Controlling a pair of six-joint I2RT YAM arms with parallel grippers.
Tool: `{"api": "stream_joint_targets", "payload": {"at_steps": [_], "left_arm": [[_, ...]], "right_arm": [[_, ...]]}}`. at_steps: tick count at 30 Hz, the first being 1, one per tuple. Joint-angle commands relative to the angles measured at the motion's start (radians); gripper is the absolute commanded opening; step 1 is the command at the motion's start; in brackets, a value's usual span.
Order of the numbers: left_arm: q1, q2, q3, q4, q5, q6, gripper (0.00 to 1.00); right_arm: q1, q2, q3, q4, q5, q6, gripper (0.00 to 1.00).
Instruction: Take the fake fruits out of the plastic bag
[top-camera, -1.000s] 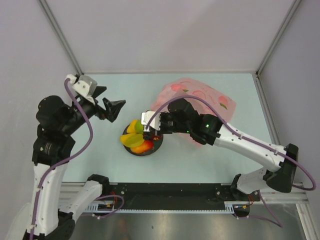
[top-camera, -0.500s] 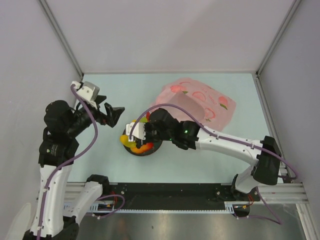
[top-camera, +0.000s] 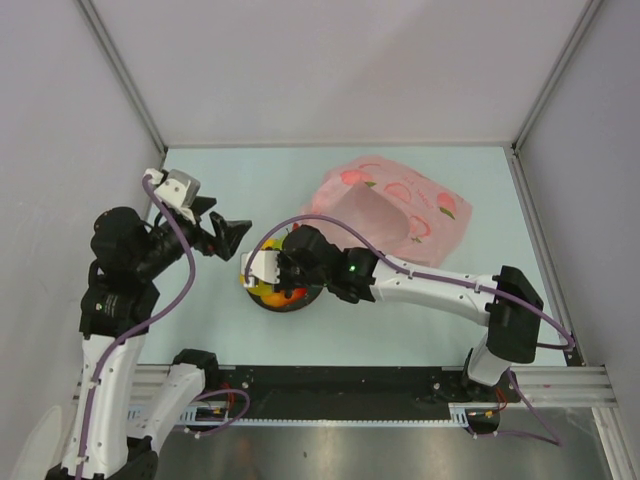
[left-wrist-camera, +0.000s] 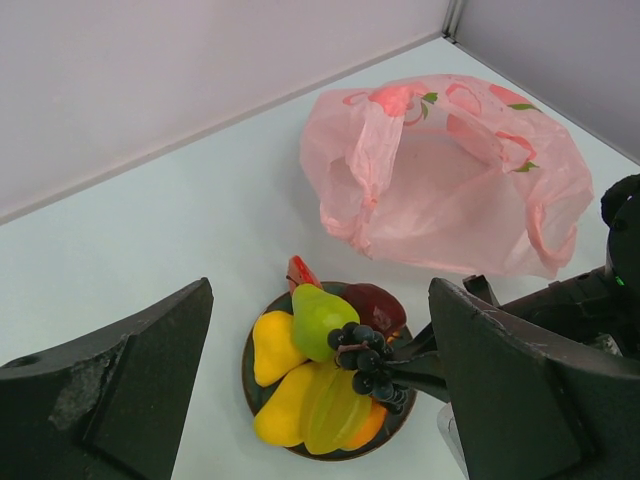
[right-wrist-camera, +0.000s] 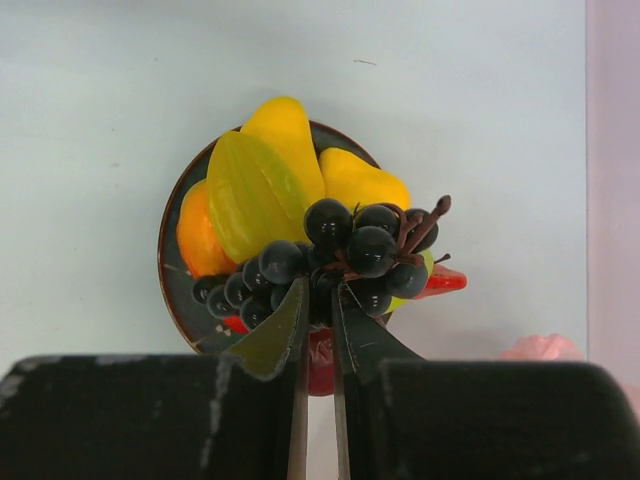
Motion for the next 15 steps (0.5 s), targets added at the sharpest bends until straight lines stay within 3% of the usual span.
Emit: {"api": "stream_joint_targets", "payload": {"at_steps": [1, 15], "left_arm": [[0.009, -0.005, -0.019, 0.046, 0.03, -0.027, 0.95], [0.011, -0.003, -0.037, 0.071, 0.065, -0.035, 0.94]], "right_arm": [[0.008, 0.017, 0.037, 0.07, 0.035, -0.028, 0.0], [0.006, 0.009, 0.054, 0.064, 0.087, -0.094, 0.0]]}}
